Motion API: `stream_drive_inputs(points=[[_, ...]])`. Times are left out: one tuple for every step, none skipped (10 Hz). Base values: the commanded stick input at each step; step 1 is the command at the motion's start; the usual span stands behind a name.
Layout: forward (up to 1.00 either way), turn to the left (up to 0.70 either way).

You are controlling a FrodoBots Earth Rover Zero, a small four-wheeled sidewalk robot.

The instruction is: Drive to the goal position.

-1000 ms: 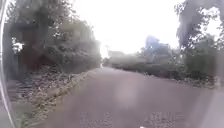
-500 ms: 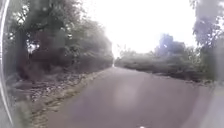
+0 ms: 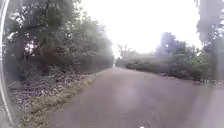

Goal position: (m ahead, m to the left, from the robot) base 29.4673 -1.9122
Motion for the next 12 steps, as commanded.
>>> stream_drive_inputs(points=[[0.7,0.01],[0.7,0.01],[0.7,0.01],[0.7,0.01],[0.7,0.01],[0.7,0.01],[0.7,0.01],[0.7,0.01],[0.7,0.01],[0.7,0.01],[0.7,0.01],[0.7,0.01]])
